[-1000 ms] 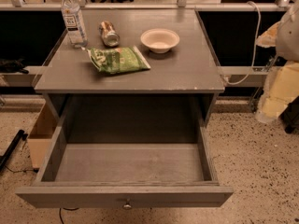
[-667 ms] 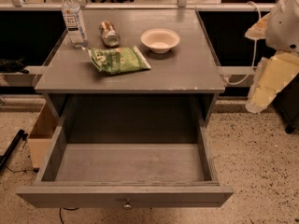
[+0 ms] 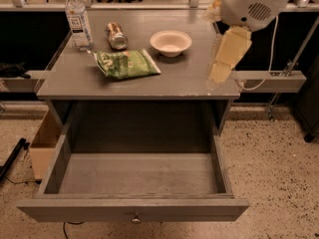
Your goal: Place green jalapeno chip bag into top drawer
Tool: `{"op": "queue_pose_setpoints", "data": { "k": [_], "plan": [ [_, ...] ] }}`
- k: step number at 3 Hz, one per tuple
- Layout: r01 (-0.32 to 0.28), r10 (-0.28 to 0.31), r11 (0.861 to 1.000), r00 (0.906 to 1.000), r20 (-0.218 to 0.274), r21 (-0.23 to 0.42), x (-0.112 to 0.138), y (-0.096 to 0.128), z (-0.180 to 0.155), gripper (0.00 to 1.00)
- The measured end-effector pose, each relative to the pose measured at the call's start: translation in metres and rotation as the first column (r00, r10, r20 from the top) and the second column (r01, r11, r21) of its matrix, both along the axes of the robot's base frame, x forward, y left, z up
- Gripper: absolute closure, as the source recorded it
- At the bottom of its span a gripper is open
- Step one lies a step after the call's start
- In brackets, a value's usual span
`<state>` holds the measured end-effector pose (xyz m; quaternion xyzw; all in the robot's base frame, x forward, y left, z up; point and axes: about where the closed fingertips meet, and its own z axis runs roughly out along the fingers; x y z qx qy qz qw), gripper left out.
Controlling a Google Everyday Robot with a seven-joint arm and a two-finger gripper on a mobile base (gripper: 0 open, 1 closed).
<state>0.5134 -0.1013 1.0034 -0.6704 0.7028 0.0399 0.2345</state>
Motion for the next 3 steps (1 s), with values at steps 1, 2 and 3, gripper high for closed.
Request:
{"op": "queue_pose_setpoints", "data": {
  "k": [1, 2, 3],
  "plan": [
    [-0.015, 0.015, 1.000, 0.9999, 0.007, 0.007, 0.004, 0.009, 0.003, 0.00],
    [-0.001, 0.001, 1.000, 1.0000, -0.004, 0.029, 0.005, 0.006, -0.001, 0.00],
    [-0.007, 0.010, 0.992, 0.9998, -0.019, 0.127, 0.022, 0.019, -0.007, 0.00]
  ]
}}
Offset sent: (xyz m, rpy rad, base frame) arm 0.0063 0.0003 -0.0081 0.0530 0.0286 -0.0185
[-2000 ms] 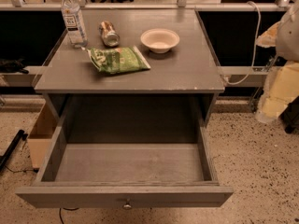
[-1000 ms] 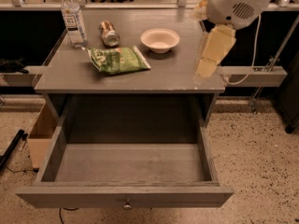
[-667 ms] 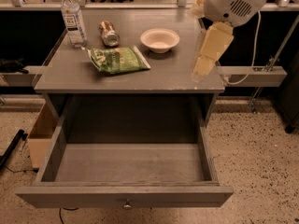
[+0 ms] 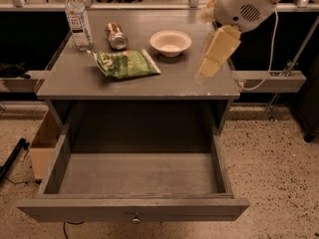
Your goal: Place green jalapeno chip bag into top drawer
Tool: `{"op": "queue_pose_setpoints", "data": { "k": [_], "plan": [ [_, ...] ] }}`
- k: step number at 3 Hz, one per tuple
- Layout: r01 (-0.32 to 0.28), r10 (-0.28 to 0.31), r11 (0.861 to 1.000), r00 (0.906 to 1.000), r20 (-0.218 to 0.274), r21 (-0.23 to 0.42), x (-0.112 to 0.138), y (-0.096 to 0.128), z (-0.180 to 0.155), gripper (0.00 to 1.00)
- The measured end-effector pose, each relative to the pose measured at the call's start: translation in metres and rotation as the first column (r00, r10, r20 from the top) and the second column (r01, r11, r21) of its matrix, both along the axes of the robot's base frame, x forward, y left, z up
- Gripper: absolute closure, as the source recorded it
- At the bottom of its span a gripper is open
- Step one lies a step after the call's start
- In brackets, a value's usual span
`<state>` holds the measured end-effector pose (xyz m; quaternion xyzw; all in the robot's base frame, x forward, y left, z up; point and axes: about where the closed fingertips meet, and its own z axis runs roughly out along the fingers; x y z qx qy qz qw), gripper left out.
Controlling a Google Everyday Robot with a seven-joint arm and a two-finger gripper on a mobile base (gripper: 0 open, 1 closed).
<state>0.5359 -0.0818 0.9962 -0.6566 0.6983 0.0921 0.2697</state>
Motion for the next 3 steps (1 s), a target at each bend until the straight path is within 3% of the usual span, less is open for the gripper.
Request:
{"op": "queue_pose_setpoints", "data": {
  "k": [2, 3],
  "plan": [
    [-0.044, 0.046, 0.986, 0.9989, -0.011, 0.163, 0.051, 0.072, -0.010, 0.00],
    [-0.044, 0.046, 0.986, 0.9989, -0.011, 0.163, 0.051, 0.072, -0.010, 0.00]
  ]
}}
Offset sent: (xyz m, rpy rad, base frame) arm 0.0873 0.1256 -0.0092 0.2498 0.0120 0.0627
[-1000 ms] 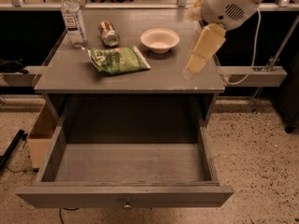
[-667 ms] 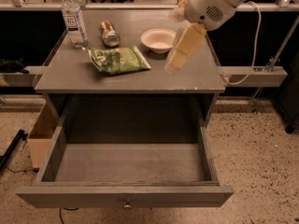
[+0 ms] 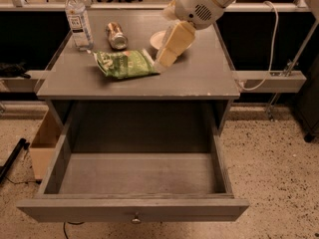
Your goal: Place green jalapeno chip bag into top drawer
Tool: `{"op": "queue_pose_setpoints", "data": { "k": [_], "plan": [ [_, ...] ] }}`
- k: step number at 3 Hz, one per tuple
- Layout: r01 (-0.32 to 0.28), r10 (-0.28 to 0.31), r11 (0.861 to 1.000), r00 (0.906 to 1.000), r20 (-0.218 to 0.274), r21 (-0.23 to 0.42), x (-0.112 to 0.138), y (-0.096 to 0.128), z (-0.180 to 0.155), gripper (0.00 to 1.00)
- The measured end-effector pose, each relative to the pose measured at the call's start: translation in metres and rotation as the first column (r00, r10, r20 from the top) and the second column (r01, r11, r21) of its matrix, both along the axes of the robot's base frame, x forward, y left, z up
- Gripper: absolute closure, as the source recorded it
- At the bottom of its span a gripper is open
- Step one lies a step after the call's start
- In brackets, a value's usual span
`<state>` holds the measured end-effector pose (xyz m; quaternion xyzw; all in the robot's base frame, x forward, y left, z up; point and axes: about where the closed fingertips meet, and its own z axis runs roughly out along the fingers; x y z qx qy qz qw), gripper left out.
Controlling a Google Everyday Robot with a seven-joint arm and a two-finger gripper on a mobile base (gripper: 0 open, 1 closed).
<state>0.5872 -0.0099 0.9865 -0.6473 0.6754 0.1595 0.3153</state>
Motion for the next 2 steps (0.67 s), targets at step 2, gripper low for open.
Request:
{"op": "queue_pose_setpoints", "data": {
  "k": [2],
  "plan": [
    [0.113, -0.113, 0.993, 0.9935, 0.011, -0.018, 0.034, -0.003, -0.017, 0.00]
  ]
}}
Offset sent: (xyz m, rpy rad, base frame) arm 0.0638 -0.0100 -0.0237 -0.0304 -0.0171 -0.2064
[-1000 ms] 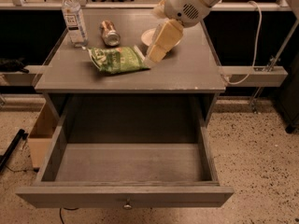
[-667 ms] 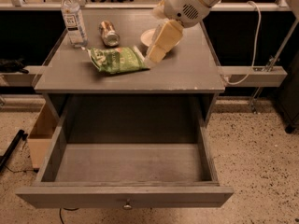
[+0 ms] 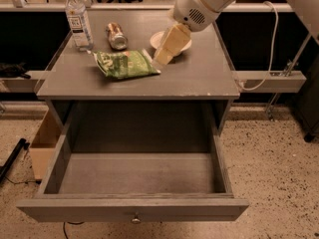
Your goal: Place green jalapeno chip bag into top drawer
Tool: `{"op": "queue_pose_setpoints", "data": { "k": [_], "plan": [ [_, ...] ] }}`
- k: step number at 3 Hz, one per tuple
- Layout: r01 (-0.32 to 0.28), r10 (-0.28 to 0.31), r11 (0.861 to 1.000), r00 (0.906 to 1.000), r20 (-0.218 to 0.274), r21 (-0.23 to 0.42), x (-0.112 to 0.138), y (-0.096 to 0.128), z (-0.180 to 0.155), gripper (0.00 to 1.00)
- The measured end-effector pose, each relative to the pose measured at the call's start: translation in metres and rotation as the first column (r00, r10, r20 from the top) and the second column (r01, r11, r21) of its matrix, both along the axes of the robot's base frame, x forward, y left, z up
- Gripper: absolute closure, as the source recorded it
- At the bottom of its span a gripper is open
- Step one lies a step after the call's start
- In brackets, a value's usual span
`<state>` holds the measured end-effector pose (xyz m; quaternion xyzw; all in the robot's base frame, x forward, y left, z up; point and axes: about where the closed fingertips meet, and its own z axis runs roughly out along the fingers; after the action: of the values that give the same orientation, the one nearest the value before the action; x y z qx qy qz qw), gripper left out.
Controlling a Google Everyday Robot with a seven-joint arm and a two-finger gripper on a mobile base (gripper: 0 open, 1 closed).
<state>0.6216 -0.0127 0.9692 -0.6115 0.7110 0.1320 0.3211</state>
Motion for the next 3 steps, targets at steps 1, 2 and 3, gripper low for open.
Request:
{"op": "queue_pose_setpoints", "data": {
  "k": [1, 2, 3],
  "plan": [
    [0.062, -0.062, 0.998, 0.9981, 0.003, -0.004, 0.039, 0.007, -0.005, 0.00],
    [0.127, -0.127, 0.992, 0.9918, 0.016, -0.016, 0.085, 0.016, -0.008, 0.00],
    [0.127, -0.127, 0.992, 0.9916, 0.024, -0.008, 0.089, 0.018, -0.004, 0.00]
  ]
}}
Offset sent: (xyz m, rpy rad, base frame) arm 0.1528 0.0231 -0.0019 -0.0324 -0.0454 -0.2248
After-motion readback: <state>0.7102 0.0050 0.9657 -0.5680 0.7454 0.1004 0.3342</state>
